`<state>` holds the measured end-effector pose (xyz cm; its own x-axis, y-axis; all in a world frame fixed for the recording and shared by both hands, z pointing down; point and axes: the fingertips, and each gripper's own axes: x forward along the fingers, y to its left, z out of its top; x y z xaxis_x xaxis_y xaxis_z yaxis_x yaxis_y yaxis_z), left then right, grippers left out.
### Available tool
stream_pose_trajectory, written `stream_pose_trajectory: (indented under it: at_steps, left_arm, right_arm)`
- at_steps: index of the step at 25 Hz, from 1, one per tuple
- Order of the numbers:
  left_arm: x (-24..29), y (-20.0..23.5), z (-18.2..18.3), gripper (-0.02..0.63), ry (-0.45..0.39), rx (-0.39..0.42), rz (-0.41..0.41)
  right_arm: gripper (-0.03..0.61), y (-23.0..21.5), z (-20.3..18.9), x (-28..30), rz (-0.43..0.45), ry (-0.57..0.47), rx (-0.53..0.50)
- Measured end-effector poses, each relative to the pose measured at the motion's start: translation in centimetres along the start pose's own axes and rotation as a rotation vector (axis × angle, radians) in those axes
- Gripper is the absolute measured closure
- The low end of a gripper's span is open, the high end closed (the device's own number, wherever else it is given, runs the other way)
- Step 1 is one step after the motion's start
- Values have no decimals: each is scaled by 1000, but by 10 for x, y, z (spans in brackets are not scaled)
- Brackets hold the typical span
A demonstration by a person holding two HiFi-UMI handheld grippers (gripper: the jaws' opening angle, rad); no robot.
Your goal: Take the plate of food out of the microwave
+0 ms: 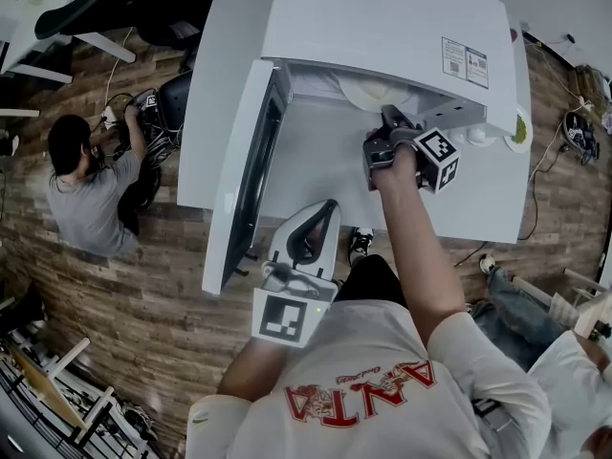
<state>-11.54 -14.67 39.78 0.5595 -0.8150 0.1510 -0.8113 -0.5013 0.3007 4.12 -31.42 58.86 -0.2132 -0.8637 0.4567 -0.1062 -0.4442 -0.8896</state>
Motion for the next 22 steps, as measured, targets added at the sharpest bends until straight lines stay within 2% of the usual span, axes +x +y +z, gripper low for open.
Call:
stream_pose_trajectory:
  at_steps: [3,8,15,22]
  left_arm:
    - [-1,0,-2,604,7,0,1]
    - [-2,0,-3,604,8,0,2]
    - [-2,-2,0,604,3,-4,1]
    - [-4,-2,1,604,4,7,-1]
  right_arm:
    - [522,2,0,3,35,11,10]
    - [522,-1,0,12,26,37,6]
    - [553,-2,-1,10,39,49,-5]
    - [561,9,0,-1,121,41,-47]
